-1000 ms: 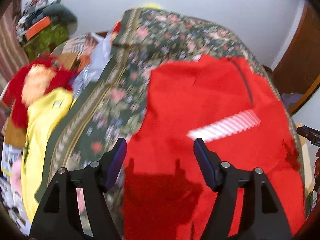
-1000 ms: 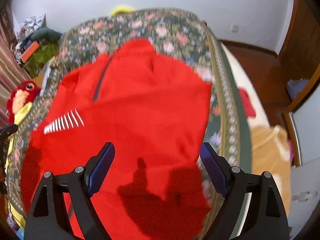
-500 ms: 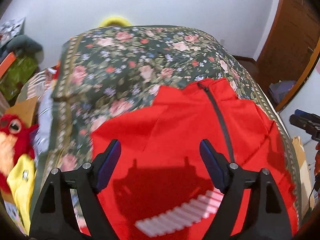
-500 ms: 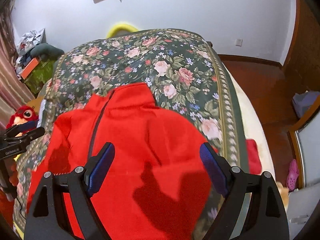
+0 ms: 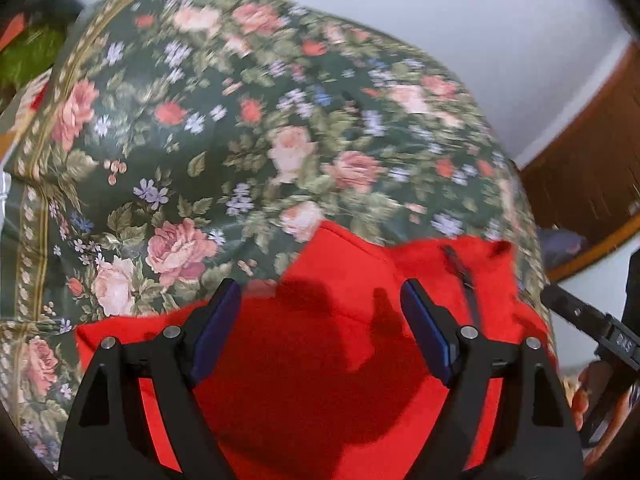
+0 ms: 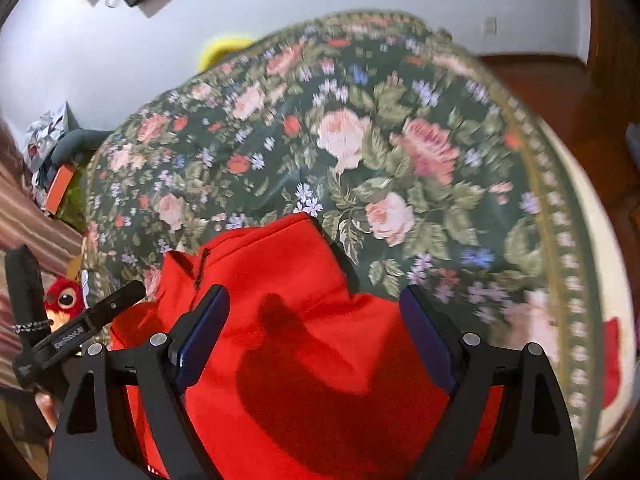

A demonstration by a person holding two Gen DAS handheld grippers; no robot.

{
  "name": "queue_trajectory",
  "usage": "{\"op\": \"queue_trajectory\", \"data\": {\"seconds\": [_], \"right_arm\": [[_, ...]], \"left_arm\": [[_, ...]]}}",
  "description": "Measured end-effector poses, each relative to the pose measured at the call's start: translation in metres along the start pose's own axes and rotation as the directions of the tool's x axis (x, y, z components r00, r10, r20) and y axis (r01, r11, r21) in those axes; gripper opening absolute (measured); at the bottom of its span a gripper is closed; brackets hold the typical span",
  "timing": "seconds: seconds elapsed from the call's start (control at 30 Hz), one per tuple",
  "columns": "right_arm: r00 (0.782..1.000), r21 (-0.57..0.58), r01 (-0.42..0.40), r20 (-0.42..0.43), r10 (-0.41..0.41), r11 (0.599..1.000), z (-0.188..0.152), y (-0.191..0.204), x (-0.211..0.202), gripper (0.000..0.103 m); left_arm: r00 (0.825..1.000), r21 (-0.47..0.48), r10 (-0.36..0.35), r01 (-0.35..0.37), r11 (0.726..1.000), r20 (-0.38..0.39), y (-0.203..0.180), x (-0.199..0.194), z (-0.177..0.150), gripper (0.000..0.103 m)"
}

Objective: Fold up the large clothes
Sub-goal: 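Grasp the jacket hood with the left tool while the right tool grasps the collar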

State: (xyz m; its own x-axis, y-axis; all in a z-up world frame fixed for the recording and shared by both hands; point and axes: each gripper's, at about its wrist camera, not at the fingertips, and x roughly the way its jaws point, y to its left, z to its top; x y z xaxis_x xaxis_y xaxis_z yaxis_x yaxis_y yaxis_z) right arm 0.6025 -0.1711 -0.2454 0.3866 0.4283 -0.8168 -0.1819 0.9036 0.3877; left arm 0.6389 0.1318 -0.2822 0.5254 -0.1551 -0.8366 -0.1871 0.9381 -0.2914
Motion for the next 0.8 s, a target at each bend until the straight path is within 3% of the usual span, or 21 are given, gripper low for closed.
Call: {"op": "queue_trajectory", "data": {"seconds": [0.1,0.23,0.3,0.4,0.43,0.47,0.5,0.57,0.8], "right_arm": [[0.998,-0.003,0.016,-0.067,-0.017,1.000,-0.005,-0.001,0.028,0.085],[0.999,-0.027,0.000,-0.033,-0.001,1.000,-0.014,0.002,0.032,0.084],[1.000,-0.037,-0.019,-0.025,0.018,0.999,-0.017,0.004,0.031,0.068],[0.999,-0.054,-0.045,-0.030,0.043,0.998,-0.017,0.009,0.027,0.046],[0.998,-0.057,-0.049,-0.031,0.047,0.997,-0.017,0.010,0.026,0.039],[0.998,-0.062,-0.059,-0.028,0.058,0.996,-0.018,0.013,0.021,0.026],[0.998,-0.060,-0.062,-0.026,0.061,0.996,-0.018,0.014,0.018,0.018],[0.997,-0.066,-0.073,-0.019,0.072,0.995,-0.018,0.019,0.008,0.011],[0.993,-0.173,-0.088,0.064,0.100,0.981,-0.038,0.058,-0.061,0.009]], "left_arm": [[0.999,-0.039,-0.021,0.020,0.999,-0.038,0.010,0.021,0.002,0.082],[0.986,-0.081,-0.127,0.119,0.990,-0.108,0.015,0.042,-0.005,0.081],[0.987,-0.051,-0.130,0.126,0.991,-0.090,0.009,0.041,-0.009,0.081],[0.986,-0.022,-0.141,0.140,0.990,-0.092,0.001,0.038,-0.011,0.065],[0.987,-0.020,-0.136,0.134,0.991,-0.090,0.000,0.035,-0.011,0.053],[0.986,-0.018,-0.138,0.137,0.990,-0.089,-0.001,0.032,-0.011,0.038],[0.986,-0.017,-0.140,0.139,0.990,-0.088,0.000,0.028,-0.011,0.031],[0.987,-0.005,-0.140,0.140,0.990,-0.079,-0.001,0.014,-0.010,0.013],[0.997,0.171,-0.046,0.036,0.985,0.054,-0.034,-0.072,-0.025,0.010]]}}
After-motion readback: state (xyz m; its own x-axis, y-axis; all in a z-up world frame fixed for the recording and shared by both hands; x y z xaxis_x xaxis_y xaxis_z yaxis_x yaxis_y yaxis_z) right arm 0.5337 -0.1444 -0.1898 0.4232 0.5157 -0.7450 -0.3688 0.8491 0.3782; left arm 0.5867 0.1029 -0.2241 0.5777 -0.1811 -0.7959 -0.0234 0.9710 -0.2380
